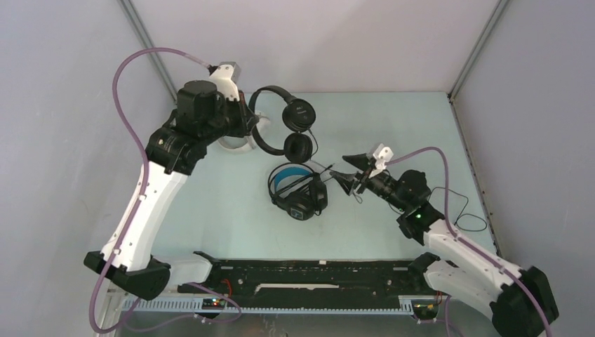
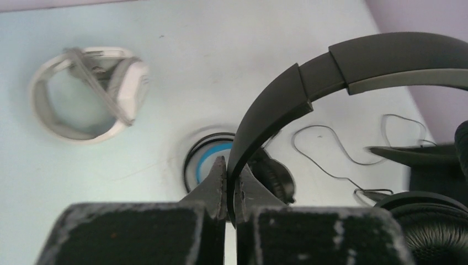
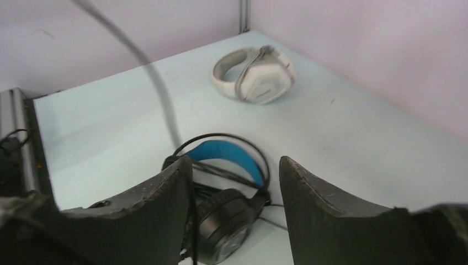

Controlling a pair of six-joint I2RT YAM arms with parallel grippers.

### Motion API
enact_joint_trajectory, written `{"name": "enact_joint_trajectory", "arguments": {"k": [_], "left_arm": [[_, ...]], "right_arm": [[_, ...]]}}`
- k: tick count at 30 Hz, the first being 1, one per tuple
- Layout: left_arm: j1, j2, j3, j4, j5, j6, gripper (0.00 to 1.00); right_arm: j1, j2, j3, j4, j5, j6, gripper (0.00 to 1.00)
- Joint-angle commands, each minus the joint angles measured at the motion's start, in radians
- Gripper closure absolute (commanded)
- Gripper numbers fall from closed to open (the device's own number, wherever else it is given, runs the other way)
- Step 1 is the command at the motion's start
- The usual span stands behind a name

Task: Wrap the headphones
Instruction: Wrap the headphones cable around the headphones.

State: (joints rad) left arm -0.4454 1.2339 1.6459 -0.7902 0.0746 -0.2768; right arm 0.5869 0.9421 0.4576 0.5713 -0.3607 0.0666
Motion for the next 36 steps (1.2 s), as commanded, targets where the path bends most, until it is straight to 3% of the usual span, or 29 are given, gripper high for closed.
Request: {"name": "enact_joint_trajectory", "arguments": {"k": [1, 5, 10, 16, 25, 36], "left_arm": [[0.006, 0.049, 0.095, -0.064, -0.194, 0.019, 1.0], [0.005, 0.088, 0.121, -0.1, -0.207, 0.029, 1.0], [0.006, 0.142, 0.168, -0.174, -0.24, 0.069, 1.0], [0.005, 0.167, 0.187, -0.206, -0.204, 0.094, 1.0], [0.005, 0.182, 0.178, -0.243, -0.164, 0.104, 1.0], [0.003, 0.183, 0.16, -0.271, -0.129, 0.123, 1.0]], "right_arm": [[0.036, -0.145, 0.105, -0.13, 0.013, -0.25, 0.38], [0.145, -0.178, 0.193, -0.217, 0.037, -0.522, 0.35], [0.297, -0.109, 0.369, -0.392, 0.09, -0.81, 0.27], [0.405, -0.028, 0.395, -0.401, 0.132, -1.173, 0.26], [0.527, 0.163, 0.493, -0.461, 0.325, -1.439, 0.27], [0.553, 0.266, 0.496, -0.439, 0.472, -1.597, 0.31]]}}
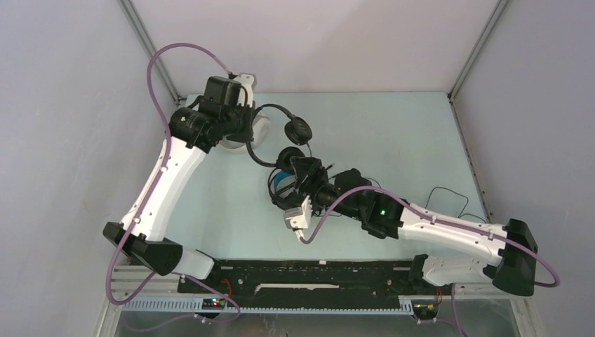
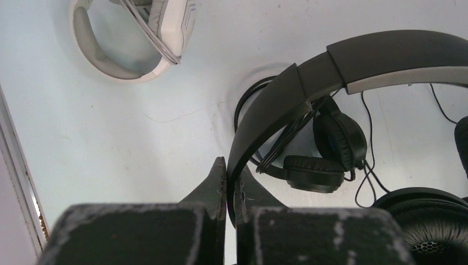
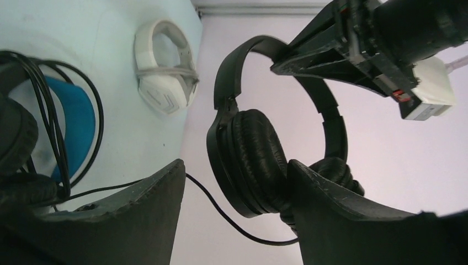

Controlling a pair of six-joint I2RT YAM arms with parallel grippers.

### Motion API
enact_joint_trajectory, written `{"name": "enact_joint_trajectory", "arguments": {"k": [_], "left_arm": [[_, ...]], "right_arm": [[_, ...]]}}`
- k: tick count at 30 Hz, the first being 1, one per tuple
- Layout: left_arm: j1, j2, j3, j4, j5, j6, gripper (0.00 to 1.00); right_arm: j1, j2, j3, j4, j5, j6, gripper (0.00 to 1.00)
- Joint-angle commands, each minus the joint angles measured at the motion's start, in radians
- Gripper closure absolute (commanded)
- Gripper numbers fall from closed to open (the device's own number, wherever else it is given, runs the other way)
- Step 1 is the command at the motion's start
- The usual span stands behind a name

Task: Wrap the headphones
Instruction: Wrap the headphones cable around the headphones.

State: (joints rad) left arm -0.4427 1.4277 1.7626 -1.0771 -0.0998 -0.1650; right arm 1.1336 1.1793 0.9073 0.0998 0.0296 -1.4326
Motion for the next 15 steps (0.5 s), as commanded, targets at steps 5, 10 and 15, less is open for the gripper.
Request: {"name": "enact_joint_trajectory", "arguments": {"k": [5, 10, 15], "left_arm": [[-0.001, -0.02, 0.029, 0.022, 0.04, 0.009, 1.0], [-0.012, -0.047, -0.01, 0.075, 0.05, 0.019, 1.0], [-0.014, -0.097, -0.09, 0.163, 0.04, 0.042, 1.0]], "right_arm": [[0.004, 0.069, 0.086, 0.021, 0.081, -0.024, 0.35], [-0.017, 0.115, 0.132, -0.008, 0.063, 0.132, 0.42], [-0.036, 0.137, 0.171, -0.043, 0.035, 0.295, 0.49]]}}
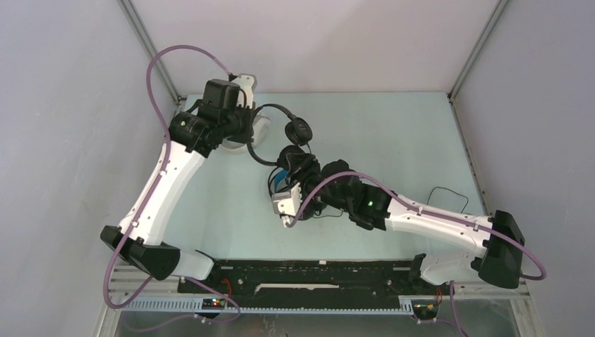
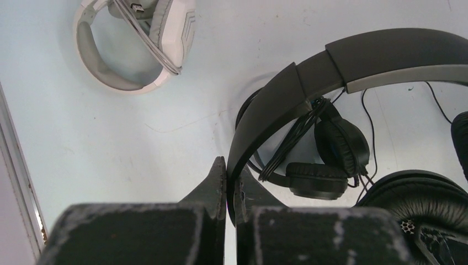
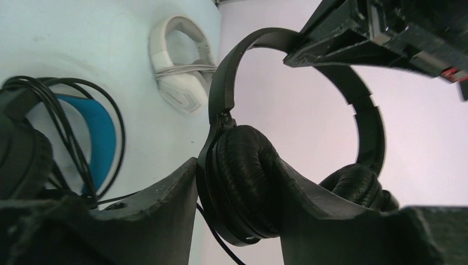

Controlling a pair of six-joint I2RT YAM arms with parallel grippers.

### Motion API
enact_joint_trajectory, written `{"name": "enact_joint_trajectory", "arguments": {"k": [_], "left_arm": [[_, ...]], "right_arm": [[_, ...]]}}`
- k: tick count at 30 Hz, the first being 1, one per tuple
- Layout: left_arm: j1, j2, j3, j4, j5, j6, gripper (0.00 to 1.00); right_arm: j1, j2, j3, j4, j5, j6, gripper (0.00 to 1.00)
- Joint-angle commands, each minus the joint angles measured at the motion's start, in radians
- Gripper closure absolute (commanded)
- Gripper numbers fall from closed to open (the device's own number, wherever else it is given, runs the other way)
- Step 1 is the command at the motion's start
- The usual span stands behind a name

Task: Wrap the headphones
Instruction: Wrap the headphones cable around the headphones.

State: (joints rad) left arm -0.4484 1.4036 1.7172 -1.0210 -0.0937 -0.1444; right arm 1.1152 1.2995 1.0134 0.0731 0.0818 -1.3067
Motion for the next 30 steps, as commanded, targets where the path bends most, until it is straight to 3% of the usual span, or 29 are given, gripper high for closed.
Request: {"name": "enact_joint_trajectory", "arguments": {"k": [1, 14, 22, 30], "left_arm": [[-0.009, -0.08, -0.053, 0.115, 0.026, 0.024, 1.0], [-0.042, -0.119, -0.095, 0.211, -0.067, 0.05, 1.0], [-0.078, -0.24, -0.23, 0.427, -0.078, 0.068, 1.0], [-0.088, -0.277, -0.277, 0.481, -0.01, 0.097, 1.0]], "right_arm": [[-0.022, 0.018, 0.072, -0.024, -0.019, 0.192, 0.51], [-0.077, 0.039, 0.159, -0.154, -0.142, 0.506, 0.68], [-0.113, 0.088, 0.227, -0.236, -0.129, 0.661, 0.69], [-0.131, 0.092, 0.24, -0.233, -0.184, 0.713, 0.7]]}}
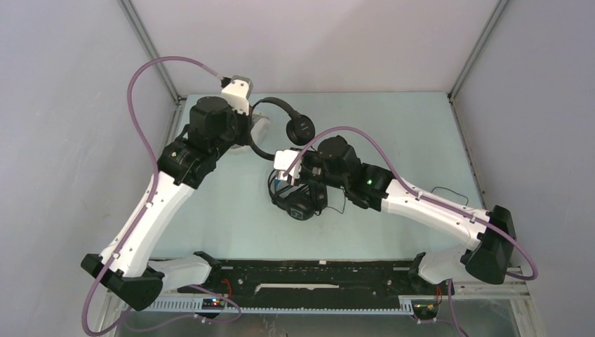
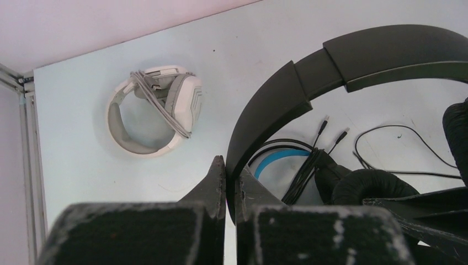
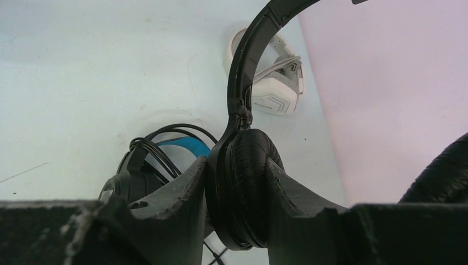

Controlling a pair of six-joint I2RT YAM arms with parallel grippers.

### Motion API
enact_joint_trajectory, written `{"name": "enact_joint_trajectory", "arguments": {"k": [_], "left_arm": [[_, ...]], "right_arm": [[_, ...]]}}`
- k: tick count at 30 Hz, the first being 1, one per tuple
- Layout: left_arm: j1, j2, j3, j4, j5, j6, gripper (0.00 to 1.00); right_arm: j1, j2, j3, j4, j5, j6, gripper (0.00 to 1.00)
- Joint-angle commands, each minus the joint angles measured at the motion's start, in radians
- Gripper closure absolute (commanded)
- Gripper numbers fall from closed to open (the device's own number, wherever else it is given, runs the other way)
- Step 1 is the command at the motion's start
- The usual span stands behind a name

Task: Wrap the headphones
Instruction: Wrap the headphones cable around the headphones.

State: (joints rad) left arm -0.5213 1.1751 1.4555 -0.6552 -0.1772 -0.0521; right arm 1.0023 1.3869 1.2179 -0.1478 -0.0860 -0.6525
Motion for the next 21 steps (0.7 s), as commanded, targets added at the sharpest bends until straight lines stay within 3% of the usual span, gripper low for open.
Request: {"name": "enact_joint_trajectory", "arguments": {"k": [1, 6, 11, 21], "left_arm": [[-0.019, -0.048, -0.017, 0.115, 0.08, 0.013, 1.0], [-0.025, -0.042, -0.006, 0.097, 0.09, 0.04, 1.0], [-0.025, -0.014, 0.036, 0.051, -0.022, 0.024, 1.0], [-0.014, 0.082, 0.192, -0.119, -0.089, -0.029, 1.0]], "right_arm": [[-0.019, 0.004, 0.035, -0.012, -0.025, 0.059, 0.7], [-0.032, -0.008, 0.035, -0.025, -0.052, 0.068, 0.69], [-0.034, -0.048, 0.035, -0.065, -0.111, 0.083, 0.49], [-0.022, -0.221, -0.025, -0.167, -0.269, 0.099, 0.34]]}}
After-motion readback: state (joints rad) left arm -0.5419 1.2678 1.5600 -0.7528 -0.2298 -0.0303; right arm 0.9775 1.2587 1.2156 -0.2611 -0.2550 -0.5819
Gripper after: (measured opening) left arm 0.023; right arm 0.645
